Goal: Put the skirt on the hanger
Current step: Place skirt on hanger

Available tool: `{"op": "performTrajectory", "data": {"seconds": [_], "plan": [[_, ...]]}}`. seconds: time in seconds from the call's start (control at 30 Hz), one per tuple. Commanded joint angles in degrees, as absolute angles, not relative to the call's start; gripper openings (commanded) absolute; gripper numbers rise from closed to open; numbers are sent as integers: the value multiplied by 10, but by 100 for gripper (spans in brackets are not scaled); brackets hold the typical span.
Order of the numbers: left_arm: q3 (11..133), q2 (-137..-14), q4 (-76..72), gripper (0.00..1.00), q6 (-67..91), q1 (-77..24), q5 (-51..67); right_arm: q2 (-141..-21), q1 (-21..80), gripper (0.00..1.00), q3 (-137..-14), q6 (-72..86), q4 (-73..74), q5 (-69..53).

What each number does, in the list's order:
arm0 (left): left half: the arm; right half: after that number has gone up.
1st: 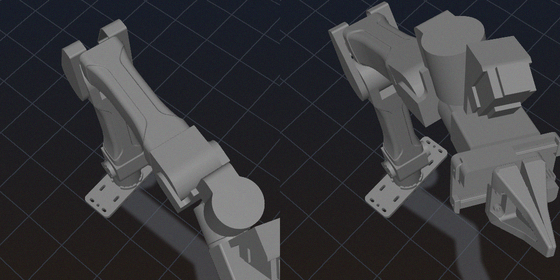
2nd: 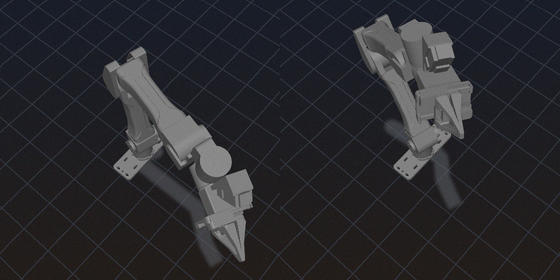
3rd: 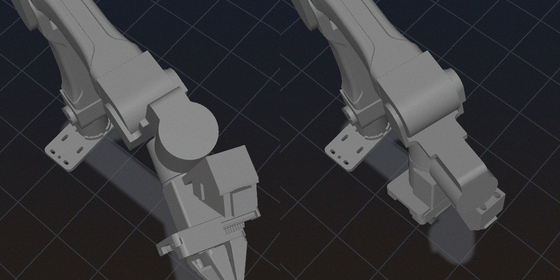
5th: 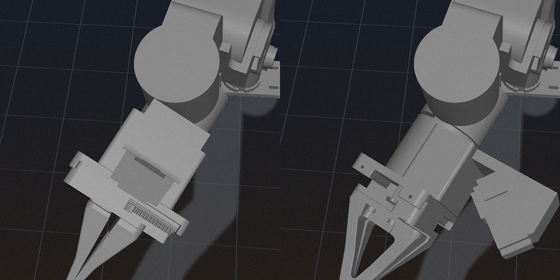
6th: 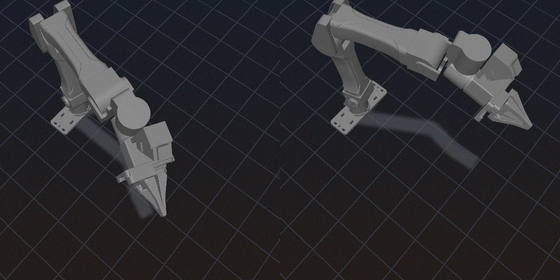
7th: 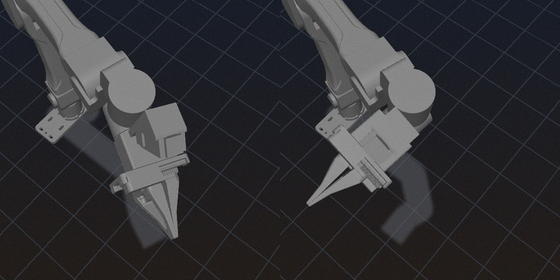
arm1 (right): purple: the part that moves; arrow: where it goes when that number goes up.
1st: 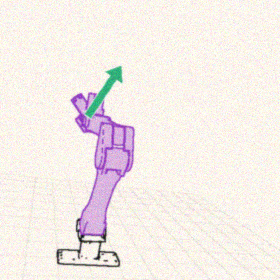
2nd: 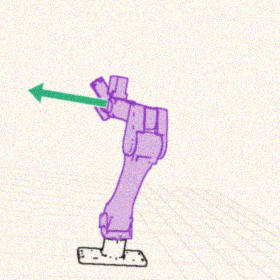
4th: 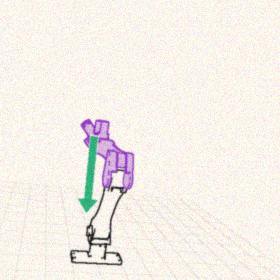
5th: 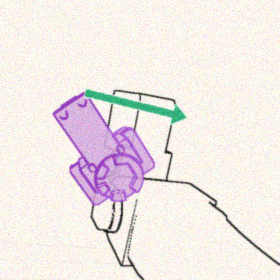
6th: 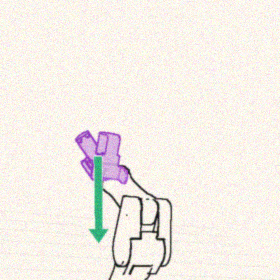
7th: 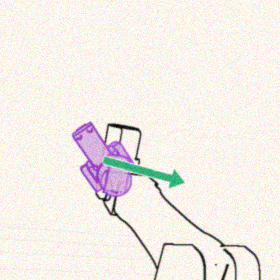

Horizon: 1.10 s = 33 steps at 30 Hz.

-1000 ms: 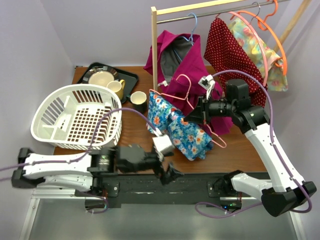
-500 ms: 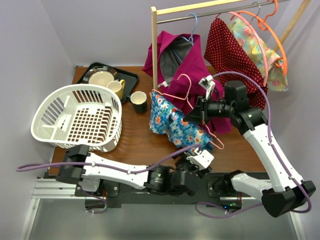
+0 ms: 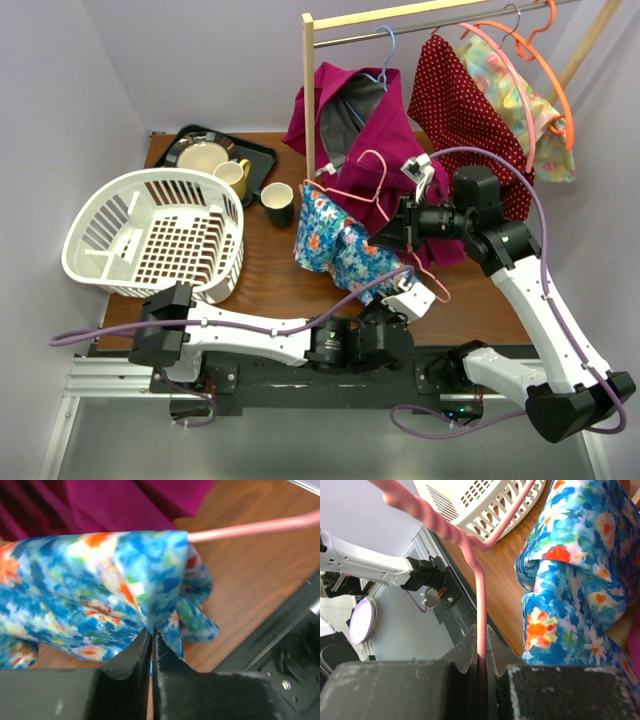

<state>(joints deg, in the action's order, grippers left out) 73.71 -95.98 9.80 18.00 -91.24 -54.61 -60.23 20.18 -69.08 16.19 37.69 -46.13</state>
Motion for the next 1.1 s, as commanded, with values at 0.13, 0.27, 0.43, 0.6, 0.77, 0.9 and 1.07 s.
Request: {"op": "performTrajectory", "data": {"seconds": [0.13,0.27,0.43,0.6,0.77,0.9,1.07], "plan": [[717,-876,-53,0,125,-919,-303,-588,203,0,-700,131,351,-448],[746,-887,-62,0,131,-927,-178,-586,202,0,-693,117,350,-435],[759,-920,-40,0,154,-924,-162,-580,202,0,-697,85,369,-436],[735,-869,-3,55,168,-905,-194,-582,203,0,-724,-30,436,-464],[604,-665,39,62,244,-807,-241,-586,203,0,-753,-160,547,-472],[477,-547,75,67,275,-672,-210,-588,202,0,-750,-183,567,-490],[368,-495,9,68,265,-521,-8,-598,203,0,-751,-176,568,-516]]}}
